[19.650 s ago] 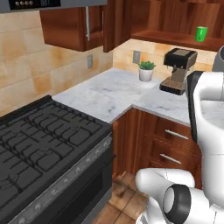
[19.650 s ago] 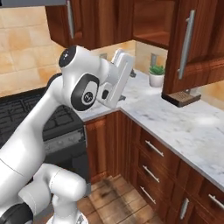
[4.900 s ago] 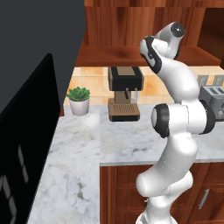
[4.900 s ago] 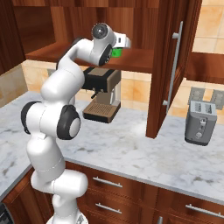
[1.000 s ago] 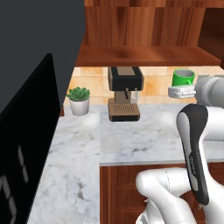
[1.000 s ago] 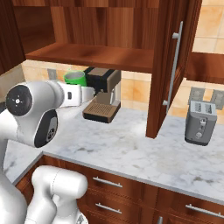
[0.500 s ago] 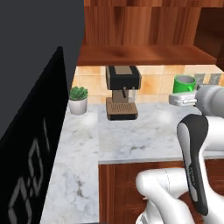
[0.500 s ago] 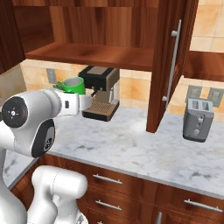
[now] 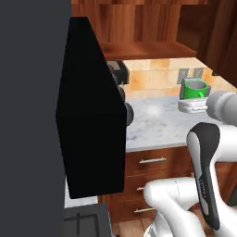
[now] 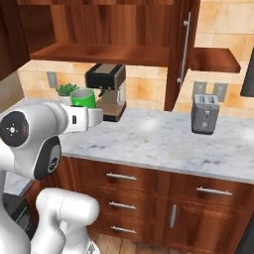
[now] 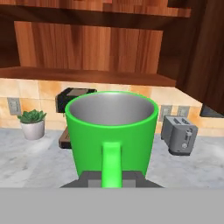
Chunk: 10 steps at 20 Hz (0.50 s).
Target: Open the cabinet directly in front. Then move the liquor and the mug to the dining counter with the jar on it.
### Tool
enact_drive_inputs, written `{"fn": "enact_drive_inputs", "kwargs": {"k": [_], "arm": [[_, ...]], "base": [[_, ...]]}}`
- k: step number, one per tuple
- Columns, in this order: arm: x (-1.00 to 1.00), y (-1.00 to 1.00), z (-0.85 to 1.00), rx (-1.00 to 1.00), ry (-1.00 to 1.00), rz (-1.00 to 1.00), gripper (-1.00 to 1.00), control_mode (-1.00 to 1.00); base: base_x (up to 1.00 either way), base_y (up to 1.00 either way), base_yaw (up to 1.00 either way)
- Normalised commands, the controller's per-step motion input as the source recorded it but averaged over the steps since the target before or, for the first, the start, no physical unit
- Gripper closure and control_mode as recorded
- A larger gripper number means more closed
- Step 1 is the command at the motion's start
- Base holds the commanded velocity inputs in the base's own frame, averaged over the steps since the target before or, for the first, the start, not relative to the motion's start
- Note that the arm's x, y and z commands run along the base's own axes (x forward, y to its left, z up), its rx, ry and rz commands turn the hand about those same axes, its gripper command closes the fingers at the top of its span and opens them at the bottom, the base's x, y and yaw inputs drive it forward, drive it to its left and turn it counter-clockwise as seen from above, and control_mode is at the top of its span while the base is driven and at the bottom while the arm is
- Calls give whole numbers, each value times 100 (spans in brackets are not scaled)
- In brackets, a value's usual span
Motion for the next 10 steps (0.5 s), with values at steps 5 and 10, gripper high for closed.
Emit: {"fn": "enact_drive_inputs", "kwargs": {"k": [5,10], "arm": [[0,0,0,0,0,0,100,100],[0,0,0,0,0,0,100,100]], "base": [[-54,-5,-26],[-57,-11,-25]]}}
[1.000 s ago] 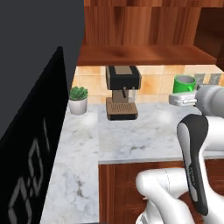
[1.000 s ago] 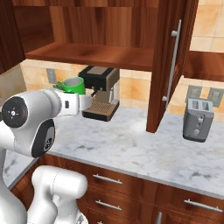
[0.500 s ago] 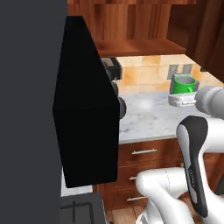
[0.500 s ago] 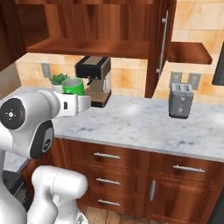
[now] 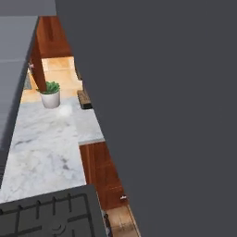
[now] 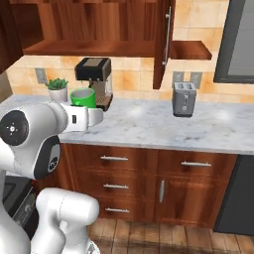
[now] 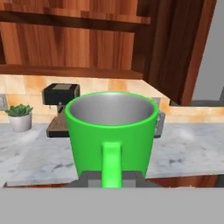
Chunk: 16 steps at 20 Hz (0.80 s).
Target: Open the cabinet directly in front. Then move the liquor and the mug to the dining counter with the jar on it.
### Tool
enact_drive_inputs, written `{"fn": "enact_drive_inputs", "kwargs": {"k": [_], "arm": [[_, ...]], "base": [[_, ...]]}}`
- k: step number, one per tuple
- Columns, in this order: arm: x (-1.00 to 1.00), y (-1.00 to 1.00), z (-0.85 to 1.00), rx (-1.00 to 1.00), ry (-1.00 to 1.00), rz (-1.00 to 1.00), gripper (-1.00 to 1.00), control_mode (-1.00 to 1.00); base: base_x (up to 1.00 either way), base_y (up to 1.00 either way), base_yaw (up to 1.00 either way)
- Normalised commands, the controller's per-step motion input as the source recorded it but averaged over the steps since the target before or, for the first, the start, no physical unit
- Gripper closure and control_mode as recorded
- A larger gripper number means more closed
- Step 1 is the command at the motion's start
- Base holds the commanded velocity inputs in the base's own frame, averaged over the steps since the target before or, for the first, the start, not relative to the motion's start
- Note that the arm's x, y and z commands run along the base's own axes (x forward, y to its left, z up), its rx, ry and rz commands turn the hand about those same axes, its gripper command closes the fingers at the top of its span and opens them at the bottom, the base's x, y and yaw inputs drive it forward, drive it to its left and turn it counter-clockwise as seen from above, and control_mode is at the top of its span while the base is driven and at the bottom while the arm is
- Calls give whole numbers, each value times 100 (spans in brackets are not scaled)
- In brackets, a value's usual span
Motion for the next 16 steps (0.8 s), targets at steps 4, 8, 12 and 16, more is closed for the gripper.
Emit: {"fn": "enact_drive_inputs", "kwargs": {"k": [4,8,12,16], "arm": [[0,0,0,0,0,0,100,100],[0,0,0,0,0,0,100,100],[0,0,0,0,0,0,100,100],[0,0,0,0,0,0,100,100]], "base": [[-46,-14,-24],[-28,-34,-27],[-26,-47,-32],[-22,-48,-34]]}}
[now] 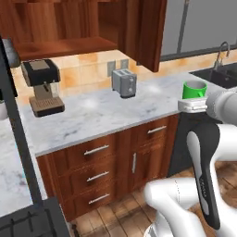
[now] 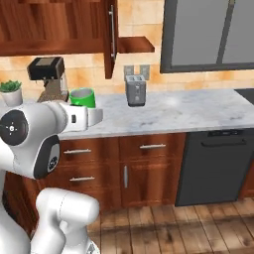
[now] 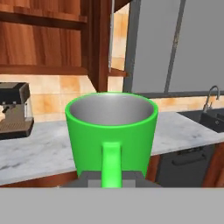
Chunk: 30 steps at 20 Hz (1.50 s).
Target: Open the cabinet directly in front. Then move the liquor and the mug to the dining counter with the jar on it.
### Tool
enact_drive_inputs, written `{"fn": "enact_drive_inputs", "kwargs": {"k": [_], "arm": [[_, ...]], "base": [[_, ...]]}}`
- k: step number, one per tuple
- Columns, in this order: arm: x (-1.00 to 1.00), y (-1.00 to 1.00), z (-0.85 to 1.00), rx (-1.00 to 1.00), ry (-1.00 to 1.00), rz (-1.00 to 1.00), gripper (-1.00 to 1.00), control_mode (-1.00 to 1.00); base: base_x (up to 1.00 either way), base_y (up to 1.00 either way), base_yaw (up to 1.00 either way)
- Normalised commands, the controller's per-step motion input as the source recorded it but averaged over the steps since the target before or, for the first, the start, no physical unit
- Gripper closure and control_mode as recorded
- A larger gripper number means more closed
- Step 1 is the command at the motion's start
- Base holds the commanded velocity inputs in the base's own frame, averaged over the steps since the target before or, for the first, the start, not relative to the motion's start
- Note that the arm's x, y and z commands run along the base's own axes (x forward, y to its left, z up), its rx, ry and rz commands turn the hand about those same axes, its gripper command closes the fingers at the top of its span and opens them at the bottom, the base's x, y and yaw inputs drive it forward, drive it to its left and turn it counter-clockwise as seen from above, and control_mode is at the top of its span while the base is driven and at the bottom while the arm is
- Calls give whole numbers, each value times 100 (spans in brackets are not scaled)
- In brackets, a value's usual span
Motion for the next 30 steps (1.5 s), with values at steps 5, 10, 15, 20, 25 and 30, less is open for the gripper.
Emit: {"fn": "enact_drive_inputs", "kwargs": {"k": [5,10,15,20,25,30], "arm": [[0,0,0,0,0,0,100,100],[0,0,0,0,0,0,100,100],[0,0,0,0,0,0,100,100],[0,0,0,0,0,0,100,100],[0,0,0,0,0,0,100,100],[0,0,0,0,0,0,100,100]], "base": [[-8,-43,-42],[24,-32,-46],[42,-15,-54],[40,-11,-54],[40,-10,-54],[38,-9,-54]]}}
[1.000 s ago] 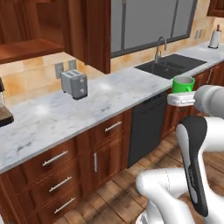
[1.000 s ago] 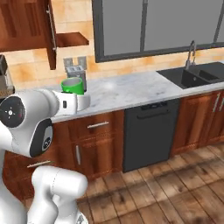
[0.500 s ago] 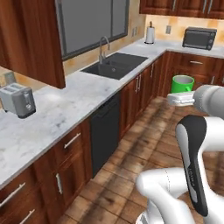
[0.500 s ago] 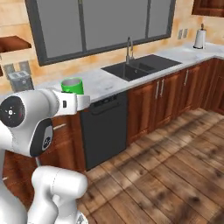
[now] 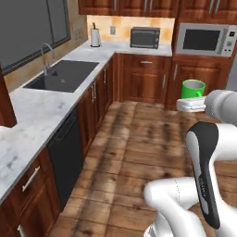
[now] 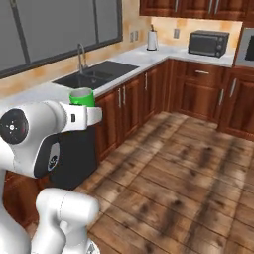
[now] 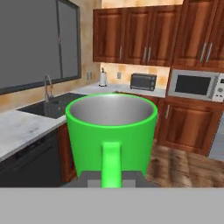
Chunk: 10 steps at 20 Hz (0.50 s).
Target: Open the cabinet directly in front. Then move the liquor and the mug to the dining counter with the jar on it.
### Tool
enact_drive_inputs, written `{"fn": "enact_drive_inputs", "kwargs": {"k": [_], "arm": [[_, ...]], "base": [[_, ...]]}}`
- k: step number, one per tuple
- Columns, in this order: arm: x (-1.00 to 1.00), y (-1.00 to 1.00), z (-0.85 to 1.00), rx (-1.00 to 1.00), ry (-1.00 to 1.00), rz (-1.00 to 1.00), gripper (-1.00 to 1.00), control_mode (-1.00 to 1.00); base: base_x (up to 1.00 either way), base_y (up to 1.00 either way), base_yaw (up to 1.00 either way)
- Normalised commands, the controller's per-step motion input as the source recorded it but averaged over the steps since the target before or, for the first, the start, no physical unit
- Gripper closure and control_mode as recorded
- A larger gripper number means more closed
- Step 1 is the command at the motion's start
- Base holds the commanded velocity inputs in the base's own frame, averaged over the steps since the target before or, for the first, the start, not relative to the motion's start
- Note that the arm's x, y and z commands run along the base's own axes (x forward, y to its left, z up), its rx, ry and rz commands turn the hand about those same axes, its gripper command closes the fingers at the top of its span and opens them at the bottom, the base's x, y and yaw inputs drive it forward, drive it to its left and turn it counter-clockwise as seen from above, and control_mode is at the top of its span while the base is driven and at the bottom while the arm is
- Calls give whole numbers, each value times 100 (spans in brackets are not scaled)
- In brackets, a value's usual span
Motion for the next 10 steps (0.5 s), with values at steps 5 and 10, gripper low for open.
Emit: {"fn": "enact_drive_inputs", "kwargs": {"k": [5,10], "arm": [[0,0,0,0,0,0,100,100],[0,0,0,0,0,0,100,100]], "base": [[38,-6,-54],[30,-2,-55]]}}
